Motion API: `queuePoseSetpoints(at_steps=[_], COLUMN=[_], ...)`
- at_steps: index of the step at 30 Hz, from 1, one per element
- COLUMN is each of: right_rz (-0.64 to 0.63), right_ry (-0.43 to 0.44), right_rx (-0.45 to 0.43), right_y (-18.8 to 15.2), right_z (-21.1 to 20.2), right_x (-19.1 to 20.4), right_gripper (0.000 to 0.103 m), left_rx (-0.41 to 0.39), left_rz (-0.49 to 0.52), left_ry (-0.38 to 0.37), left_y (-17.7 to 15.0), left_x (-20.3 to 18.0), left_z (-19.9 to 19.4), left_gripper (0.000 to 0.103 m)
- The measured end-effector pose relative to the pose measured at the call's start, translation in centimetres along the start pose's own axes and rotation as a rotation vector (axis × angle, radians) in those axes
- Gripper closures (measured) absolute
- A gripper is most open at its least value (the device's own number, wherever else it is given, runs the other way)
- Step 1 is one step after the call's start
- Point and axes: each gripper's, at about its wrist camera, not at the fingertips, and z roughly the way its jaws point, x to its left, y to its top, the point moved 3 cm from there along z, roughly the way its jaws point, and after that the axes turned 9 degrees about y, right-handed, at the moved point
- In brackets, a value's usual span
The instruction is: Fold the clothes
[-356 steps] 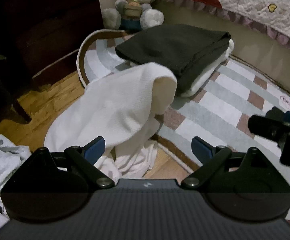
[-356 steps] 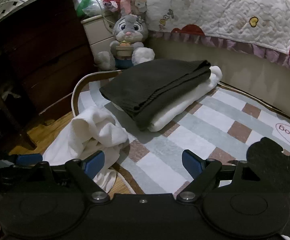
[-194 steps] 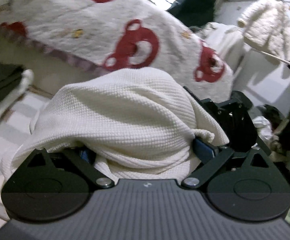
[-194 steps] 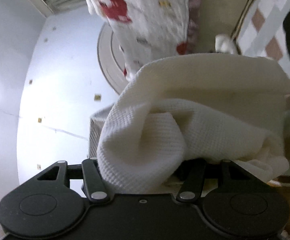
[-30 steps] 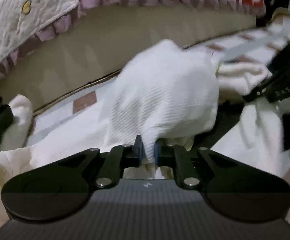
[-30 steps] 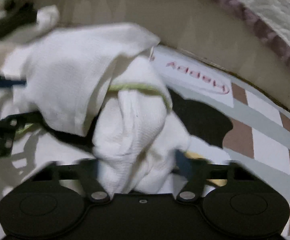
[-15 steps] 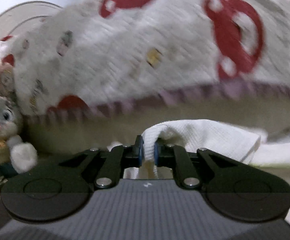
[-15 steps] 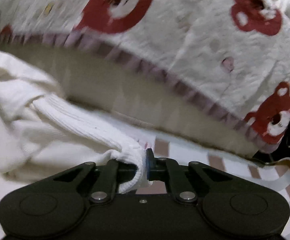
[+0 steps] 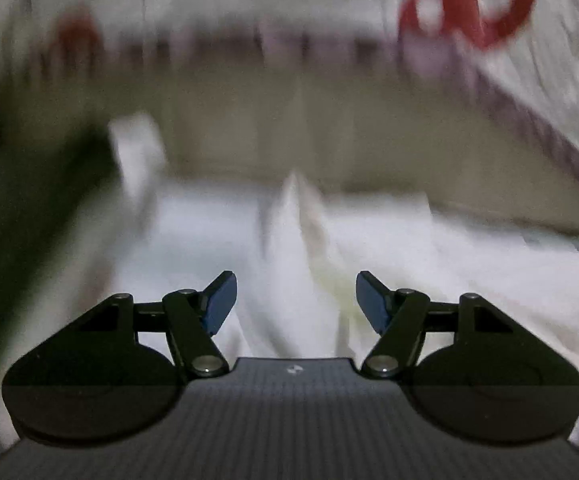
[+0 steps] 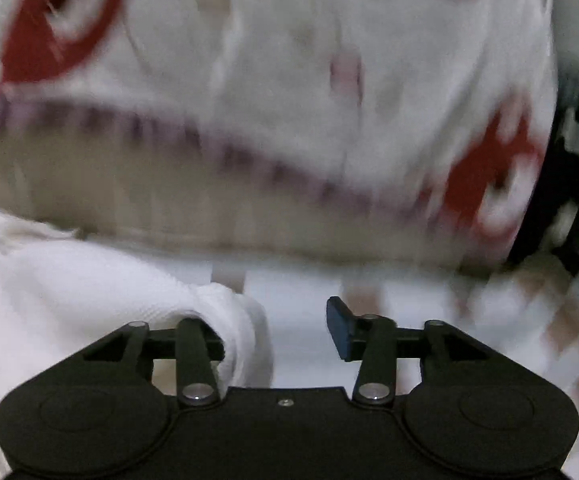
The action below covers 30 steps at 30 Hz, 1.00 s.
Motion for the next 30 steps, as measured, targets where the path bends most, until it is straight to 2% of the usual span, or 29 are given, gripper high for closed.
queuePoseSetpoints(at_steps=[2, 4, 5, 7, 12, 14, 16, 17, 20, 21, 22, 24, 25, 26, 27, 28, 29, 30], right_rz=[0.102, 0.167, 0.195, 0.266, 0.393, 0.382, 0.329, 0.271, 0.071, 0.062, 0.079, 0.114, 0.131, 0.126, 0.093, 0.05, 0.006, -0.02], right_ry=[0.067, 0.153, 0.186, 0.243, 0.346, 0.348, 0.322, 0.292, 0.188, 0.184, 0.195, 0.217, 0.229, 0.23, 0.221, 0.22, 0.223, 0.204], right_rx=[0.06, 0.075, 0.079, 0.093, 0.126, 0.132, 0.14, 0.143, 0.143, 0.143, 0.143, 0.142, 0.142, 0.144, 0.148, 0.147, 0.142, 0.136], right_y=[-2.9, -5.5, -6.8, -9.0, -13.7, -14.6, -15.1, -15.3, -15.7, -15.7, -15.8, -15.9, -15.9, -15.7, -15.4, -15.0, -14.6, -14.1], right_z=[1.2, 1.7, 1.8, 2.0, 1.4, 0.9, 0.7, 0.8, 1.4, 1.6, 1.7, 1.9, 2.0, 2.3, 2.7, 3.1, 3.3, 3.4], right_x=[-1.0, -1.4, -1.4, -1.3, -0.3, 0.1, 0.3, 0.6, 1.8, 1.8, 1.7, 1.5, 1.4, 1.5, 1.9, 2.3, 2.7, 3.1], right_gripper=[0.053, 0.051, 0.05, 0.048, 0.047, 0.045, 0.04, 0.04, 0.039, 0.039, 0.039, 0.037, 0.036, 0.035, 0.034, 0.034, 0.038, 0.051], left_rx=[0.096, 0.205, 0.257, 0.284, 0.229, 0.207, 0.221, 0.259, 0.159, 0.137, 0.119, 0.133, 0.149, 0.143, 0.135, 0.127, 0.114, 0.094], left_rz=[-0.081, -0.17, -0.212, -0.297, -0.292, -0.292, -0.304, -0.275, -0.151, -0.124, -0.127, -0.194, -0.244, -0.254, -0.261, -0.267, -0.224, -0.166], left_ry=[-0.043, -0.082, -0.14, -0.255, -0.348, -0.376, -0.368, -0.343, -0.312, -0.325, -0.338, -0.349, -0.339, -0.334, -0.33, -0.326, -0.306, -0.296], left_y=[-3.8, -7.3, -8.3, -9.1, -8.9, -9.0, -9.1, -9.4, -8.8, -8.4, -8.1, -7.9, -8.1, -8.1, -8.1, -8.1, -8.0, -7.9], left_x=[1.2, 2.0, 2.0, 1.8, -0.7, -1.6, -2.1, -2.7, -4.0, -4.2, -4.2, -3.6, -3.1, -3.0, -2.9, -2.9, -3.2, -3.4], left_z=[0.2, 0.4, 0.5, 0.5, 0.6, 0.6, 1.2, 2.1, 1.5, 1.6, 1.8, 2.9, 3.4, 3.4, 3.4, 3.3, 3.0, 2.7], left_gripper=[0.037, 0.038, 0.038, 0.037, 0.037, 0.037, 0.033, 0.035, 0.032, 0.032, 0.032, 0.032, 0.033, 0.033, 0.036, 0.044, 0.074, 0.088])
